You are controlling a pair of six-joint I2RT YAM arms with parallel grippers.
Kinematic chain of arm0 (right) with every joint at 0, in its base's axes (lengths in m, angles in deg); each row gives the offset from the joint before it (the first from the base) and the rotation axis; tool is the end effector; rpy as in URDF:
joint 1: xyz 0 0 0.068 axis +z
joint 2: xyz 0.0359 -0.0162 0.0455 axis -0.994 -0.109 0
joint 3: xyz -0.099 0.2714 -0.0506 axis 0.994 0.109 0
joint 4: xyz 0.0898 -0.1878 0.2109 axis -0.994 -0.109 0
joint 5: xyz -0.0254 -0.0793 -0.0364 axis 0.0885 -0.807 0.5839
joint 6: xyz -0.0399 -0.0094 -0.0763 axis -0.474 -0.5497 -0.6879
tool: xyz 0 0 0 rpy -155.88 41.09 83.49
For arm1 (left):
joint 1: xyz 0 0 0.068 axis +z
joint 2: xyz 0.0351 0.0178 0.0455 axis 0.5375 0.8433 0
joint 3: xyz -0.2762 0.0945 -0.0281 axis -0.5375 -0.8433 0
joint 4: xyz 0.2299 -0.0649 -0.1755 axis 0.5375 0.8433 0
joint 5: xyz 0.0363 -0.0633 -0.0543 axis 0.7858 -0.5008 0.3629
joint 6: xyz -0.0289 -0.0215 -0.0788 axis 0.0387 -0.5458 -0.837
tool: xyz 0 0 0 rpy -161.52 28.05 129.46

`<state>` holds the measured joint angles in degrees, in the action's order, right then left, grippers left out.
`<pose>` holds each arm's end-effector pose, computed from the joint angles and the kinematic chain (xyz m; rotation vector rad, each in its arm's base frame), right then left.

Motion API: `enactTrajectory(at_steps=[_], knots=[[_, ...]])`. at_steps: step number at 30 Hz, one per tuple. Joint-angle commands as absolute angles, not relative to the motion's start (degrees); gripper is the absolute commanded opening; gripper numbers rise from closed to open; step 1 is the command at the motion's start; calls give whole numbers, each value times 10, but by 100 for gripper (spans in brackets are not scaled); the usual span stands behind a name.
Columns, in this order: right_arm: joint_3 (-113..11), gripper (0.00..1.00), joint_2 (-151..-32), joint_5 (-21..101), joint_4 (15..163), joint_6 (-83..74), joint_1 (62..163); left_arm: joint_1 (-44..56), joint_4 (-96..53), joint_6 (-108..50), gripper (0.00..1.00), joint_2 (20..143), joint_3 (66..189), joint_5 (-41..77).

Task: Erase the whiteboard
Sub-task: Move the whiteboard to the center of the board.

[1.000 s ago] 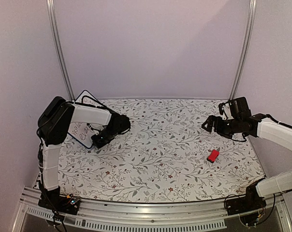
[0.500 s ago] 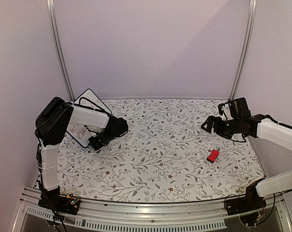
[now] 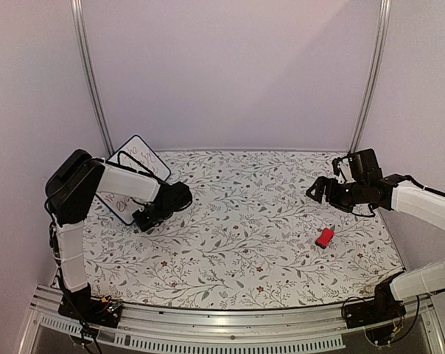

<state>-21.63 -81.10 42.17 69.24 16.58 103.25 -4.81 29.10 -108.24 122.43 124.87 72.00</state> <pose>0.2921 0.1177 0.2161 0.0879 2.4146 0.6022 0.3296 -0.1820 0.0757 -1.0341 2.1711 0.5493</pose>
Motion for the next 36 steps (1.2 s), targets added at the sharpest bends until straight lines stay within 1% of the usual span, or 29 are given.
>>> enactTrajectory(at_steps=[1,9,24,36], knots=[[-211,99,-810,426,705,172,1038,-73,230,-1016,8,1209,1226,691],[-210,99,-812,427,707,174,1040,-101,210,-1010,8,1206,1215,707],[-208,99,-809,426,707,177,1042,-180,135,-940,7,1212,1211,705],[-208,99,-807,425,706,179,1044,-244,-12,-803,7,1217,1197,695]])
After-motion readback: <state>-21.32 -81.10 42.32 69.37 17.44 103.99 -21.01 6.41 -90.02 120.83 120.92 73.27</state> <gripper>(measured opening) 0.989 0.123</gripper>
